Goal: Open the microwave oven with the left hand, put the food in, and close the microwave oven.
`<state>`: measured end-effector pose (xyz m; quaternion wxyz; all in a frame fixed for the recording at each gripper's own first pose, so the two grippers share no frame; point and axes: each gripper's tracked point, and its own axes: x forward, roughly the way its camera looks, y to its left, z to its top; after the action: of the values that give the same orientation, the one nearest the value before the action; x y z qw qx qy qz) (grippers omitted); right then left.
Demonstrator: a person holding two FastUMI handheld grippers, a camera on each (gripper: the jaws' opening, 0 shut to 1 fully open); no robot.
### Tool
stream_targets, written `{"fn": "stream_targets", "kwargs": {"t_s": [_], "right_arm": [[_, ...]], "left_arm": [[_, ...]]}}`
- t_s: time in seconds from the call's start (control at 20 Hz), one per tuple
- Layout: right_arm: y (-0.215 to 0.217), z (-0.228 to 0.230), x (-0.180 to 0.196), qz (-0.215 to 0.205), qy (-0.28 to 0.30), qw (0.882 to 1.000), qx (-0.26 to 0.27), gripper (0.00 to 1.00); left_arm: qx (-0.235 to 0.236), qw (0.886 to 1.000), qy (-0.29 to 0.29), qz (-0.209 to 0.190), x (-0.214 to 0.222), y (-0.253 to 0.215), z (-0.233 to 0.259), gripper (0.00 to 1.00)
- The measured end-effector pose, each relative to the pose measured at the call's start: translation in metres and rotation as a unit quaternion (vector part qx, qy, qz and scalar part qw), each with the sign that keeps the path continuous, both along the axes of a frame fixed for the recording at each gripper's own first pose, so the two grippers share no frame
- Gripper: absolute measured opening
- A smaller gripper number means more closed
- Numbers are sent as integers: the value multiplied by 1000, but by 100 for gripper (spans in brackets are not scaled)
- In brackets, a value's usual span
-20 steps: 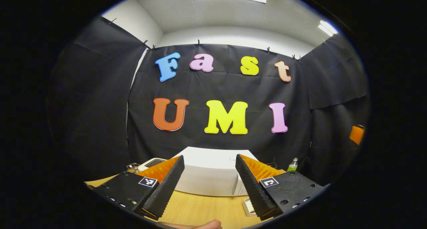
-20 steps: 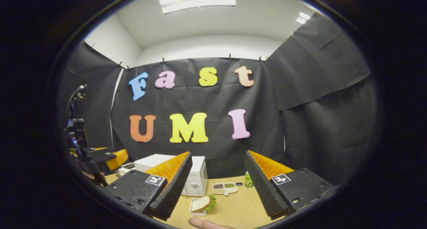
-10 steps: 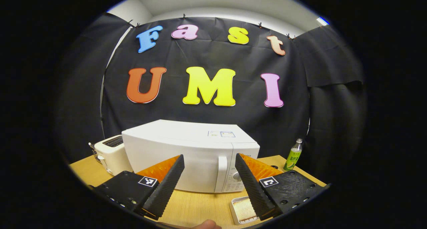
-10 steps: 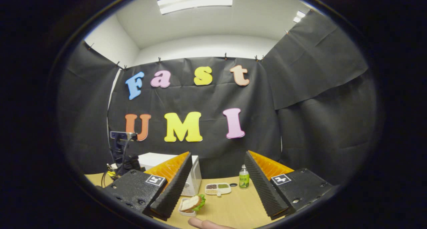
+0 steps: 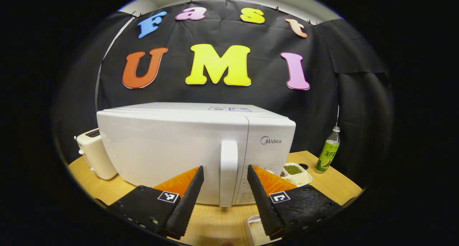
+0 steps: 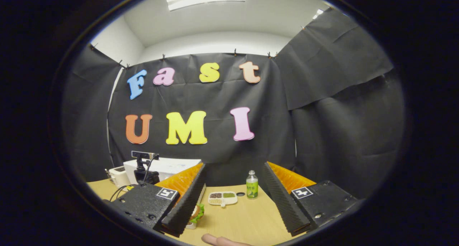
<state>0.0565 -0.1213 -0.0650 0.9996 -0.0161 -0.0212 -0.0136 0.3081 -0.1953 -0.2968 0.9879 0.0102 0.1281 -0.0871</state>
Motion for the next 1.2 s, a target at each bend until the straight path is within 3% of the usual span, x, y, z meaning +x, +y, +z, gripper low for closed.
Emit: {"fn": "stream_targets", "kwargs": {"t_s": [0.1, 0.15, 0.25, 0.3, 0.35, 0.45, 0.5, 0.55, 0.6, 0.65, 0.75, 0.8, 0.9, 1.2], "right_arm": [[-5, -9, 4, -1, 11, 1000, 0, 91], [-8, -13, 5, -2, 15, 1000, 2, 91], [-15, -19, 6, -4, 23, 1000, 5, 91], [-20, -22, 6, -8, 25, 1000, 4, 100], [-26, -24, 7, -14, 26, 1000, 3, 91], [-34, -27, 5, -23, 29, 999, -1, 91], [-37, -29, 4, -26, 30, 999, -2, 100], [-41, -30, 3, -32, 32, 999, -2, 100], [-46, -32, 2, -38, 34, 999, -3, 100], [-48, -31, 0, -42, 35, 998, -4, 91], [-47, -31, -4, -43, 37, 998, -4, 91], [-47, -31, -6, -42, 35, 998, -5, 100], [-46, -28, -11, -43, 32, 999, -9, 100], [-35, -22, -25, -41, 29, 999, -6, 100]], "left_arm": [[-2, 1000, -7, -10, 8, -5, -4, 61], [4, 1000, -10, -7, 9, -4, -4, 44], [15, 1000, -18, -3, 12, -2, -3, 42], [26, 999, -22, 5, 12, 2, -6, 41], [30, 999, -25, 4, 9, 5, -4, 29], [30, 999, -27, 3, 12, 5, -5, 22], [19, 1000, -22, 2, 11, 5, -6, 7], [16, 1000, -21, 1, 10, 4, -5, 13], [16, 1000, -17, 0, 11, 5, -6, 2], [23, 1000, -18, -4, 10, 5, -5, 5], [20, 1000, -15, -14, 9, 5, -5, 5], [14, 1000, -11, -17, 6, 5, -6, 5], [17, 999, -19, -20, -7, 8, -2, 5], [19, 996, -34, -79, -60, 29, 3, 5]]}}
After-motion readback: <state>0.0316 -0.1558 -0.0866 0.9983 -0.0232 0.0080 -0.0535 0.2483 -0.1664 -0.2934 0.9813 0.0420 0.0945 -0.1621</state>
